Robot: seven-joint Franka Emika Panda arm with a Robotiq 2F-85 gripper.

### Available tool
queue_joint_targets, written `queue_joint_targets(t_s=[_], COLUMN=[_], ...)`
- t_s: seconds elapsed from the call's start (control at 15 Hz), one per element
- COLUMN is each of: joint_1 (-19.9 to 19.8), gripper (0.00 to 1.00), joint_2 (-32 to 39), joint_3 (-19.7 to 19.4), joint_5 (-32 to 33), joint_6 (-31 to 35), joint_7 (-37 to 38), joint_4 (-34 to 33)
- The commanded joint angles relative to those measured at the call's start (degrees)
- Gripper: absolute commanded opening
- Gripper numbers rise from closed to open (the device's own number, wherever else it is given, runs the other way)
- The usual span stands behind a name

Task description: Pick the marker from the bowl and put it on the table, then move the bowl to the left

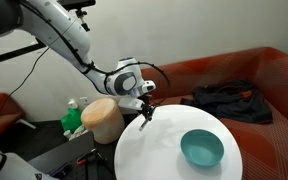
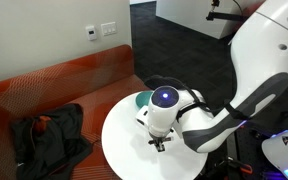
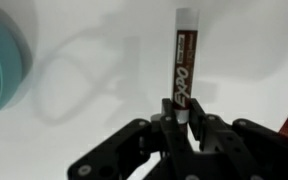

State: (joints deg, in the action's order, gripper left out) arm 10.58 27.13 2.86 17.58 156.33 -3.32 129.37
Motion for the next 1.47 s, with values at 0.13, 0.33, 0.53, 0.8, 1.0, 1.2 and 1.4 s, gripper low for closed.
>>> queue_joint_targets(t_s=[0.13, 0.33, 0.53, 0.8, 1.0, 1.2, 1.4], joint_1=[2.1, 2.1, 2.0, 1.6, 1.5, 1.3, 1.3], gripper=[0.05, 0.05, 0.05, 0.05, 0.05, 0.45, 0.68], joint_2=[3.4, 5.6, 7.5, 9.5, 10.4, 10.7, 10.4], joint_3=[-3.0, -3.5, -3.6, -3.2, -3.1, -2.9, -2.9], joint_5=[4.2, 4.5, 4.1, 3.7, 3.4, 3.2, 3.3], joint_6=[6.1, 8.3, 9.9, 10.7, 10.4, 10.1, 10.0], joint_7=[0.1, -0.8, -1.4, -2.7, -3.0, -3.2, -3.5], joint_4=[-0.1, -0.4, -0.6, -1.2, -1.9, -2.4, -2.3])
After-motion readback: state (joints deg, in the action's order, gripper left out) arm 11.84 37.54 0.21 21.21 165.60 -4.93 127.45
